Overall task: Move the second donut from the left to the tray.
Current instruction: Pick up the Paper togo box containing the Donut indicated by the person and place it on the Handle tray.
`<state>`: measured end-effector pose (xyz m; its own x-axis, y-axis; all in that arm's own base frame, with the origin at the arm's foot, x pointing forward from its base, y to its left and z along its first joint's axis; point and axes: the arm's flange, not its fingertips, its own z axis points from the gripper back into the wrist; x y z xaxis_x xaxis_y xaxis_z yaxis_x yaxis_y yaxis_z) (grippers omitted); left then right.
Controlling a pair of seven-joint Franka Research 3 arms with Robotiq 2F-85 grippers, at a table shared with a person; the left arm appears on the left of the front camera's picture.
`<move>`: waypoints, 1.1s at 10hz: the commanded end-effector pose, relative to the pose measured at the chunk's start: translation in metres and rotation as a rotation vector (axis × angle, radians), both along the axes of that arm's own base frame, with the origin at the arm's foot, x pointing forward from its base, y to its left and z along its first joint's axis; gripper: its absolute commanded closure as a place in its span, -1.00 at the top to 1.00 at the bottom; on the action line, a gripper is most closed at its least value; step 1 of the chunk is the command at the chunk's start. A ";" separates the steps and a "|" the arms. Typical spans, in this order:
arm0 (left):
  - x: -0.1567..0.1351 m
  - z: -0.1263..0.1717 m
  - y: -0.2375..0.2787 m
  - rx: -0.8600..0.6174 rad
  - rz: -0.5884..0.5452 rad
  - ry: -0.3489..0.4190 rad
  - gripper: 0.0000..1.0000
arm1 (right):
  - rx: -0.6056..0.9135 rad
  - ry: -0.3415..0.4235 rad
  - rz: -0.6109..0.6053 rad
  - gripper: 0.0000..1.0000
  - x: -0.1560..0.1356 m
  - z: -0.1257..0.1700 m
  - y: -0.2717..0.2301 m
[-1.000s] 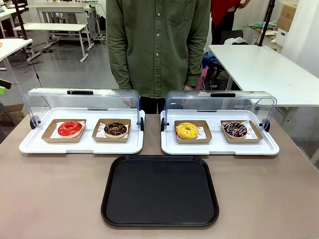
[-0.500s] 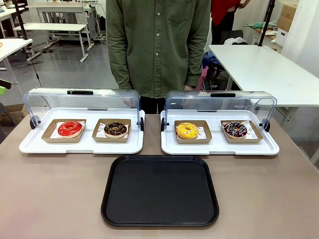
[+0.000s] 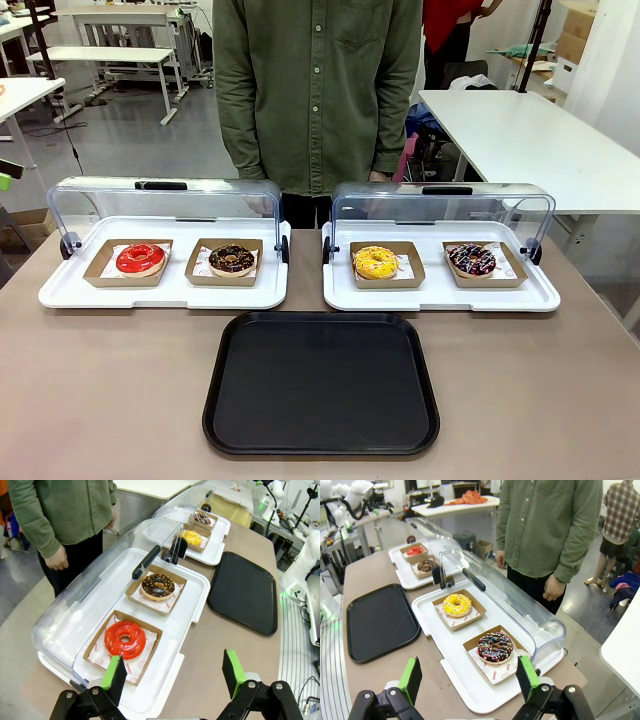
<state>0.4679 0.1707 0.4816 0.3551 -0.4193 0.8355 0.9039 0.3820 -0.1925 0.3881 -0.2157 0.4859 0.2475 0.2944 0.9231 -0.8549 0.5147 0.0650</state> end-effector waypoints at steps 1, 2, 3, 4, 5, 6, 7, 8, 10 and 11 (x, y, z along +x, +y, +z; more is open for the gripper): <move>0.000 0.002 -0.001 0.005 -0.001 0.003 1.00 | 0.003 -0.006 0.003 1.00 0.000 0.001 0.001; 0.000 0.002 -0.001 0.005 -0.001 0.003 1.00 | 0.003 -0.006 0.003 1.00 0.000 0.001 0.001; 0.000 0.002 -0.001 0.005 -0.001 0.003 1.00 | 0.003 -0.006 0.003 1.00 0.000 0.001 0.001; 0.000 0.002 -0.001 0.005 -0.001 0.003 1.00 | 0.003 -0.006 0.003 1.00 0.000 0.001 0.001; 0.000 0.002 -0.001 0.005 -0.001 0.003 1.00 | 0.003 -0.006 0.003 1.00 0.000 0.001 0.001; 0.000 0.002 -0.001 0.005 -0.001 0.003 1.00 | 0.003 -0.006 0.003 1.00 0.000 0.001 0.001; 0.000 0.002 -0.001 0.005 -0.001 0.003 1.00 | 0.003 -0.006 0.003 1.00 0.000 0.001 0.001; 0.000 0.002 -0.001 0.005 -0.001 0.003 1.00 | 0.003 -0.006 0.003 1.00 0.000 0.001 0.001; 0.000 0.002 -0.001 0.005 -0.001 0.003 1.00 | 0.003 -0.006 0.003 1.00 0.000 0.001 0.001; 0.000 0.002 -0.001 0.005 -0.001 0.003 1.00 | 0.003 -0.006 0.003 1.00 0.000 0.001 0.001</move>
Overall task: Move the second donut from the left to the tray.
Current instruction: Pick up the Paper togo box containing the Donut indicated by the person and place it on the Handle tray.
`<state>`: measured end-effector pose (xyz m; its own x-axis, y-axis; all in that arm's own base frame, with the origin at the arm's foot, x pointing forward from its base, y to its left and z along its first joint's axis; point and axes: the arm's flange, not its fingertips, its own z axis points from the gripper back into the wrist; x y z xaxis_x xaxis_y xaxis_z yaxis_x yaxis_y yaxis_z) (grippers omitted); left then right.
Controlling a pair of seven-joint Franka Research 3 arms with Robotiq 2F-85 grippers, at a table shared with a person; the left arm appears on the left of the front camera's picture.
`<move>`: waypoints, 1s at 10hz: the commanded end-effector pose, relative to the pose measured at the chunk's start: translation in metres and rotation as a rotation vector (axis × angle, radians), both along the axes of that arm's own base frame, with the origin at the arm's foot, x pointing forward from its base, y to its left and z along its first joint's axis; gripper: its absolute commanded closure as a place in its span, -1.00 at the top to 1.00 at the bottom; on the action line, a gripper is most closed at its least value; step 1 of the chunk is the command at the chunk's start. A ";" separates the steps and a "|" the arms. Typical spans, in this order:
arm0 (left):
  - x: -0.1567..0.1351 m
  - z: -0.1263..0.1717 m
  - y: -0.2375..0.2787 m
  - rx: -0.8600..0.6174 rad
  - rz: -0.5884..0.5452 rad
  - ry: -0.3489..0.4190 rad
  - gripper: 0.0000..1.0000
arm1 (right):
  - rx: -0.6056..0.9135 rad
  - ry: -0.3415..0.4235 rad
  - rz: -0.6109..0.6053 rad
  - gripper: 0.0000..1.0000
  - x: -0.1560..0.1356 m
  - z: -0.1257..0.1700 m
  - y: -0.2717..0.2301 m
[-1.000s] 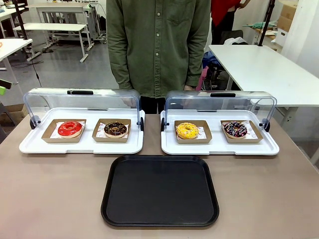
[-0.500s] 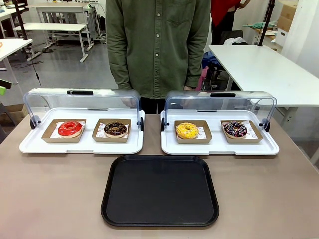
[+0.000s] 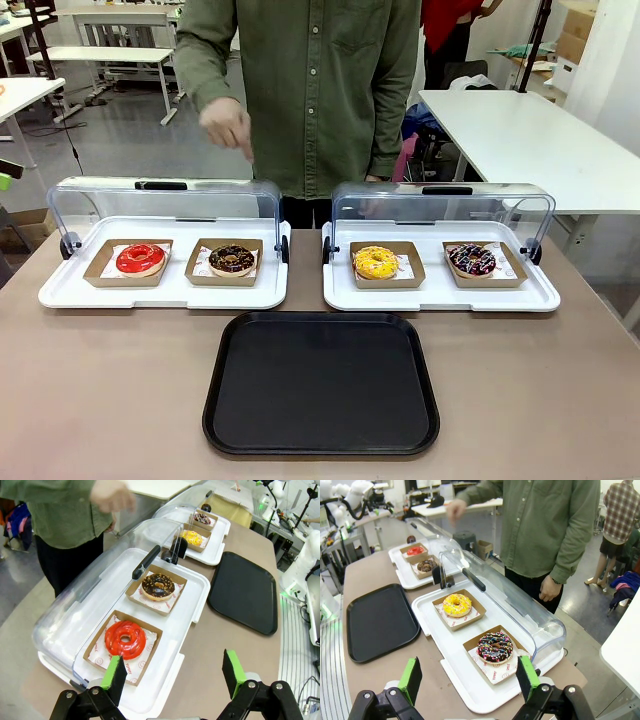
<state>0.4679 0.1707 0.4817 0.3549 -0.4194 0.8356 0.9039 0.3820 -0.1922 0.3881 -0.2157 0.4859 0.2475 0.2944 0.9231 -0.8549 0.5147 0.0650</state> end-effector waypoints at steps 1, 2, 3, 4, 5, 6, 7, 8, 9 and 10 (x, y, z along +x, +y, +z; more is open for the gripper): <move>0.000 0.002 -0.001 0.005 -0.001 0.003 1.00 | 0.003 -0.006 0.003 1.00 0.000 0.001 0.001; 0.000 0.002 -0.001 0.005 -0.001 0.003 1.00 | 0.003 -0.006 0.003 1.00 0.000 0.001 0.001; 0.000 0.002 -0.001 0.005 -0.001 0.003 1.00 | 0.003 -0.006 0.003 1.00 0.000 0.001 0.001; 0.000 0.002 -0.001 0.005 -0.001 0.003 1.00 | 0.003 -0.006 0.003 1.00 0.000 0.001 0.001; 0.000 0.002 -0.001 0.005 -0.001 0.003 1.00 | 0.003 -0.006 0.003 1.00 0.000 0.001 0.001; 0.000 0.002 -0.001 0.005 -0.001 0.003 1.00 | 0.003 -0.006 0.003 1.00 0.000 0.001 0.001; 0.000 0.002 -0.001 0.005 -0.001 0.003 1.00 | 0.003 -0.006 0.003 1.00 0.000 0.001 0.001; 0.000 0.002 -0.001 0.005 -0.001 0.003 1.00 | 0.003 -0.006 0.003 1.00 0.000 0.001 0.001; 0.000 0.002 -0.001 0.005 -0.001 0.003 1.00 | 0.003 -0.006 0.003 1.00 0.000 0.001 0.001; 0.000 0.002 -0.001 0.005 -0.001 0.003 1.00 | 0.003 -0.006 0.003 1.00 0.000 0.001 0.001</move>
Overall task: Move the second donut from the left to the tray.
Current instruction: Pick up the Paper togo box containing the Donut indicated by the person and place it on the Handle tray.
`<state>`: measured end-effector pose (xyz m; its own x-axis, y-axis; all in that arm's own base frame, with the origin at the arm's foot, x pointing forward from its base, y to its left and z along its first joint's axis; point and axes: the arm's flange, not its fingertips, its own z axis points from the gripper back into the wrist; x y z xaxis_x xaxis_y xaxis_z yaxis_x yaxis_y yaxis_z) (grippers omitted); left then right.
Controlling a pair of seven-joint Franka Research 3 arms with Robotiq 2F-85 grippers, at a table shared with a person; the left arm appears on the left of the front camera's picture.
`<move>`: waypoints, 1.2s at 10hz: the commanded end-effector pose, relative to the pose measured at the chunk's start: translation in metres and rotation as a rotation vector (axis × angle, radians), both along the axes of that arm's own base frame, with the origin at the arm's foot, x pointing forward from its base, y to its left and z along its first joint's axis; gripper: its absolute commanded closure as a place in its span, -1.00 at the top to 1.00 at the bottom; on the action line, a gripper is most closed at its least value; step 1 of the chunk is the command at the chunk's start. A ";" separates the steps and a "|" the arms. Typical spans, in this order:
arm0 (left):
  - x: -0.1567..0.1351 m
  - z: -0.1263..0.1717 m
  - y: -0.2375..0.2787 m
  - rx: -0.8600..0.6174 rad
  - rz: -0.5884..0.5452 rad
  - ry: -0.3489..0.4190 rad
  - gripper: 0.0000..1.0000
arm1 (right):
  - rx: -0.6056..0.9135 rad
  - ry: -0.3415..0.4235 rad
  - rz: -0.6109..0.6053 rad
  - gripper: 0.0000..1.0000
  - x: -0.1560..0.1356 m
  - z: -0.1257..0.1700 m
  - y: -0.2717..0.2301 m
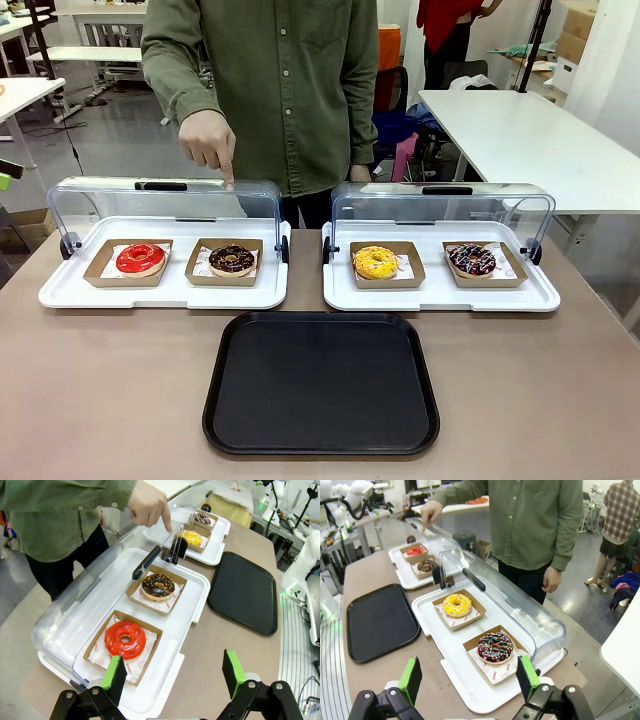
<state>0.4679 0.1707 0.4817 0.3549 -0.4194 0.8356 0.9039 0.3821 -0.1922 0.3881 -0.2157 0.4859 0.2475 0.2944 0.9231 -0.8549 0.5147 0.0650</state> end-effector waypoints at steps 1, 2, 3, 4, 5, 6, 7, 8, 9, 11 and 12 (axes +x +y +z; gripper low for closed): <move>0.000 0.002 -0.001 0.005 -0.001 0.003 1.00 | 0.003 -0.006 0.003 1.00 0.000 0.001 0.001; 0.000 0.002 -0.001 0.005 -0.001 0.003 1.00 | 0.003 -0.006 0.003 1.00 0.000 0.001 0.001; 0.000 0.002 -0.001 0.005 -0.001 0.003 1.00 | 0.003 -0.006 0.003 1.00 0.000 0.001 0.001; 0.000 0.002 -0.001 0.005 -0.001 0.003 1.00 | 0.003 -0.006 0.003 1.00 0.000 0.001 0.001; 0.000 0.002 -0.001 0.005 -0.001 0.003 1.00 | 0.003 -0.006 0.003 1.00 0.000 0.001 0.001; 0.000 0.002 -0.001 0.005 -0.001 0.003 1.00 | 0.003 -0.006 0.003 1.00 0.000 0.001 0.001; 0.000 0.002 -0.001 0.005 -0.001 0.003 1.00 | 0.003 -0.006 0.003 1.00 0.000 0.001 0.001; 0.000 0.000 0.000 0.000 0.000 0.000 1.00 | 0.003 -0.006 0.003 1.00 0.000 0.001 0.001; 0.002 0.012 -0.016 0.066 -0.032 -0.029 1.00 | 0.003 -0.006 0.003 1.00 0.000 0.001 0.001; 0.005 0.031 -0.074 0.189 -0.104 -0.050 1.00 | 0.003 -0.006 0.003 1.00 0.000 0.001 0.001; 0.004 0.037 -0.103 0.258 -0.157 -0.065 1.00 | 0.003 -0.006 0.003 1.00 0.000 0.001 0.001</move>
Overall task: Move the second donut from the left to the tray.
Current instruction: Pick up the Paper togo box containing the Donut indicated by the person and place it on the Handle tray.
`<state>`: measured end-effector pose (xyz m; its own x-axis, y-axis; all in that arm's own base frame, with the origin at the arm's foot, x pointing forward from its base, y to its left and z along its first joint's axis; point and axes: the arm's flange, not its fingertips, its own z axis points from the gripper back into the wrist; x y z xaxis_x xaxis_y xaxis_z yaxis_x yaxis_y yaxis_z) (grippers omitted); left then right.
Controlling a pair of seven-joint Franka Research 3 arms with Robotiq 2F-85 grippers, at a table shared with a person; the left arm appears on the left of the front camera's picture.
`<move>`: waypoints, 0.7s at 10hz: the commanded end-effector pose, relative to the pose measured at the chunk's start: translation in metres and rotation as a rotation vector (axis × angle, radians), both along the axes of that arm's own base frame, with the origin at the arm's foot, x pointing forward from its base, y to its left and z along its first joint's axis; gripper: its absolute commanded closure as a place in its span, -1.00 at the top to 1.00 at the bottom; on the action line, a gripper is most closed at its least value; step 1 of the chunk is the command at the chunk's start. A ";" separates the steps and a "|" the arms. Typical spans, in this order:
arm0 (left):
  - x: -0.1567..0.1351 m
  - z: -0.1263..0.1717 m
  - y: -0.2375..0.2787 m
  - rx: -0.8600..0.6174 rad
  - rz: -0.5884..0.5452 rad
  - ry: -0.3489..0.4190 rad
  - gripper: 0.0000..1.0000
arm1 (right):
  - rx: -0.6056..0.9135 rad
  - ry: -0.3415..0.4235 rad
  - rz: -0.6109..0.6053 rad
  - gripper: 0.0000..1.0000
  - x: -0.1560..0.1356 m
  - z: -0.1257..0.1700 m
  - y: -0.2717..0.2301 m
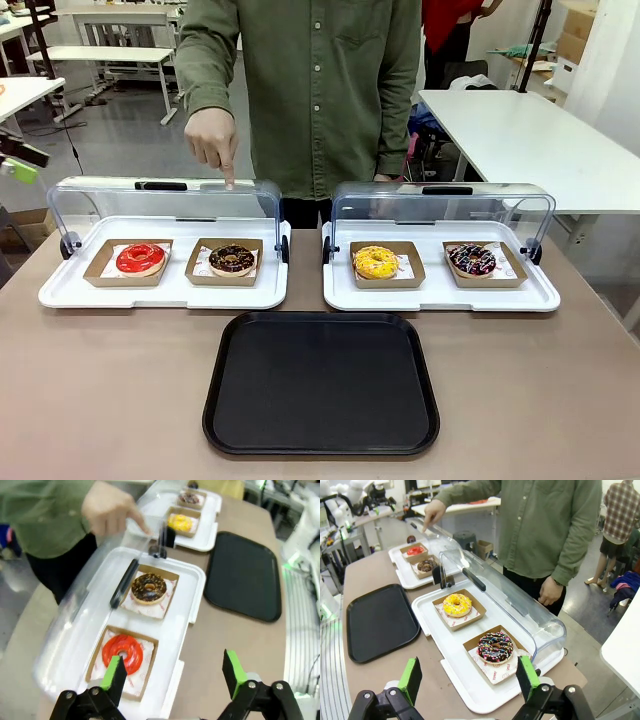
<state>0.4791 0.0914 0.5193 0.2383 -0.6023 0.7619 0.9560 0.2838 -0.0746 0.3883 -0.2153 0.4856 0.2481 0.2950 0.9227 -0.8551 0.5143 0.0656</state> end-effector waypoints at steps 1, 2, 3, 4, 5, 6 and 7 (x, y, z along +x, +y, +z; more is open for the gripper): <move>-0.009 0.002 -0.054 0.154 -0.071 -0.026 1.00 | 0.003 -0.007 0.003 1.00 0.000 0.002 0.000; -0.014 0.002 -0.091 0.251 -0.126 -0.055 1.00 | 0.003 -0.007 0.003 1.00 0.000 0.002 0.000; -0.020 -0.002 -0.120 0.329 -0.170 -0.076 1.00 | 0.003 -0.007 0.003 1.00 0.000 0.002 0.000; -0.026 -0.009 -0.147 0.386 -0.210 -0.084 1.00 | 0.003 -0.007 0.003 1.00 0.000 0.002 0.000; -0.028 -0.020 -0.170 0.439 -0.233 -0.085 1.00 | 0.003 -0.007 0.003 1.00 0.000 0.002 0.000; -0.024 -0.034 -0.190 0.483 -0.233 -0.068 1.00 | 0.003 -0.007 0.003 1.00 0.000 0.002 0.000; -0.020 -0.048 -0.204 0.523 -0.222 -0.078 1.00 | 0.003 -0.007 0.003 1.00 0.000 0.002 0.000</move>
